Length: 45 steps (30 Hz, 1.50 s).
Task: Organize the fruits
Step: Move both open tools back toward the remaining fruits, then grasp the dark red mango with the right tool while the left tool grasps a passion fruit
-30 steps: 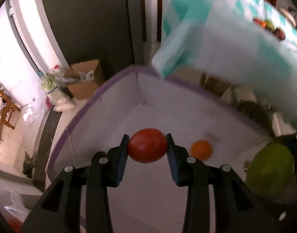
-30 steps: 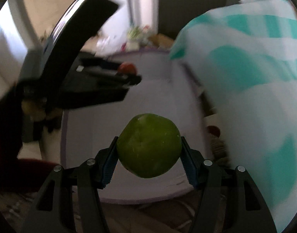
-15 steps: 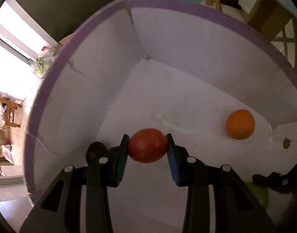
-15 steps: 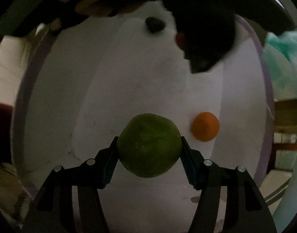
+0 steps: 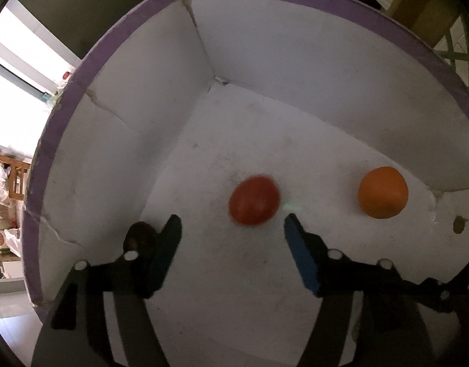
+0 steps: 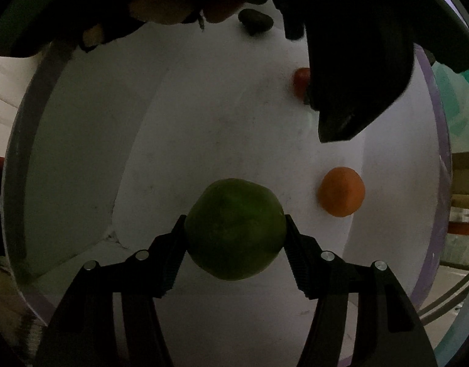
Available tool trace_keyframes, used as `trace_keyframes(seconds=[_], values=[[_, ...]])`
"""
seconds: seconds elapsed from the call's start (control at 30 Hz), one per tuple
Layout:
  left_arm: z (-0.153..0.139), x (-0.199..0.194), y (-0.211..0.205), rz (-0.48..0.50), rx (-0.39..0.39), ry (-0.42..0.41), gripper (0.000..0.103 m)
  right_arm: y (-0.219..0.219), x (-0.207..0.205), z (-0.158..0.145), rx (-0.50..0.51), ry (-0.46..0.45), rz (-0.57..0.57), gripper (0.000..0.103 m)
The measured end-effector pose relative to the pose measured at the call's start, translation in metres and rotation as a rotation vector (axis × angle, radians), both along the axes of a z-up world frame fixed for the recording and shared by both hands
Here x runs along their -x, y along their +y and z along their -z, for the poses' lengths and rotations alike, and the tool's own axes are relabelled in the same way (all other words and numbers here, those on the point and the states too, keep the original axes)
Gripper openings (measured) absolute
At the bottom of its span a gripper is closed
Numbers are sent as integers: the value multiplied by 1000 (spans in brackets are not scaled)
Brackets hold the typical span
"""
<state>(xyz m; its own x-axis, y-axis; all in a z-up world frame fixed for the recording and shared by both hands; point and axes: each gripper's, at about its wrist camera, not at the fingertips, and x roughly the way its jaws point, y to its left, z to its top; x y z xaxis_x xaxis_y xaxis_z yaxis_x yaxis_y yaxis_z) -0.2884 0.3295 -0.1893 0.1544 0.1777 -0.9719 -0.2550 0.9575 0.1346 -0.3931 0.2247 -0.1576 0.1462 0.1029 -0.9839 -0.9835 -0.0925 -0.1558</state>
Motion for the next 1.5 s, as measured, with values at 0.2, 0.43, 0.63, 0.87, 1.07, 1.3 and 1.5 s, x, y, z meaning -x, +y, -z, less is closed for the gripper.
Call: trace_keyframes(seconds=[0.2,0.43,0.63,0.87,1.07,1.3,1.5], values=[[-31,9,10,-95,-92,-117,78,-11,-9,-64,-216,25,57,64],[-169,26,-4,-216,-241,-518,102,-82,-50,-182,-636,5,232,78],[-271,-12,-83,-95,-140,-816,102,-203,-127,-251,-901,-139,545,88],[-260,-153,-211,175,149,-776,102,-350,-249,-250,-938,-184,1054,88],[-230,-276,-277,217,269,-695,102,-418,-364,-212,-940,-135,1374,88],[-213,-324,-272,184,394,-667,101,-424,-468,-194,-965,-43,1502,88],[-213,-317,-259,145,447,-706,101,-392,-531,-190,-953,-34,1523,88]])
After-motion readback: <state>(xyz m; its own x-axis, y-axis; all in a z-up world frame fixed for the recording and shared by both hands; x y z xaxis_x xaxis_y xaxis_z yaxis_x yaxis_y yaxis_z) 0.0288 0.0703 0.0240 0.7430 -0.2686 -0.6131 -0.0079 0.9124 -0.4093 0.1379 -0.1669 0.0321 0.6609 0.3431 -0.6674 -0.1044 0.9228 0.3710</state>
